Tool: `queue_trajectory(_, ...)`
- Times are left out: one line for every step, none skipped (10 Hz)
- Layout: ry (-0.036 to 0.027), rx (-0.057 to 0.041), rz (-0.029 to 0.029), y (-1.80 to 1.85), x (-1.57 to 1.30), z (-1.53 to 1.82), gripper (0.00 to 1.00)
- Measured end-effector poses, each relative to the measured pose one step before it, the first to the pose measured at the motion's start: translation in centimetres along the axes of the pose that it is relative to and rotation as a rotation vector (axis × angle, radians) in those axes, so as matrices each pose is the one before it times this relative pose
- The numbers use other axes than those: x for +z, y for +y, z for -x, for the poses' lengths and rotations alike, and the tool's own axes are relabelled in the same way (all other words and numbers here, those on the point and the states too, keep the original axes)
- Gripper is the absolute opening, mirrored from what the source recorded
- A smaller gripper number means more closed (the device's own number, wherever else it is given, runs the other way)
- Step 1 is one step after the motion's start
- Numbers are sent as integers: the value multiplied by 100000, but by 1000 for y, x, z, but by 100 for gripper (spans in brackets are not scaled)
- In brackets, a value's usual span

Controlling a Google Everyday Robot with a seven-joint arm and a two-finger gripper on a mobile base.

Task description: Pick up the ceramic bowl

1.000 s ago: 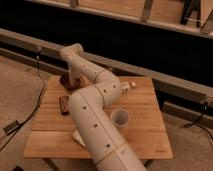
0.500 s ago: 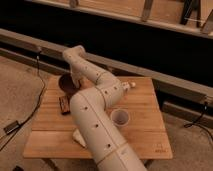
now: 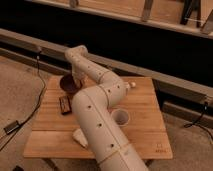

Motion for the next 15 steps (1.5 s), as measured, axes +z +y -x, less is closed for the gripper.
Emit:
queue_trajectory(57, -141, 152, -292, -479, -173, 0)
queue_trajectory(-188, -701, 646, -433, -820, -272, 0)
queue_trajectory(-162, -1138, 1528, -52, -747, -274, 0)
queue_trajectory(-272, -2466, 3532, 168, -1064, -480, 0)
queue_trajectory(225, -523, 3051, 133, -773, -447, 0)
queue_trajectory(796, 681, 5148, -48, -1100, -785, 0)
queue_trajectory(253, 532, 2588, -68, -523, -335, 0)
queue_trajectory(382, 1240, 5435, -308, -1156, -685, 0)
queue_trajectory(-47, 758, 3533, -274, -796, -381, 0)
queue_trajectory(-147, 703, 3262, -388, -792, -343, 0)
queue_trajectory(-215, 639, 2295, -482, -562, -208, 0)
queue_trajectory(-426, 481, 1890, -544, -600, -133, 0)
queue_trajectory(-248, 188, 962, -408, -342, -82, 0)
queue_trajectory(-572, 68, 875, -493, -478, -19, 0)
queue_trajectory(-343, -312, 309, -333, -240, -27, 0)
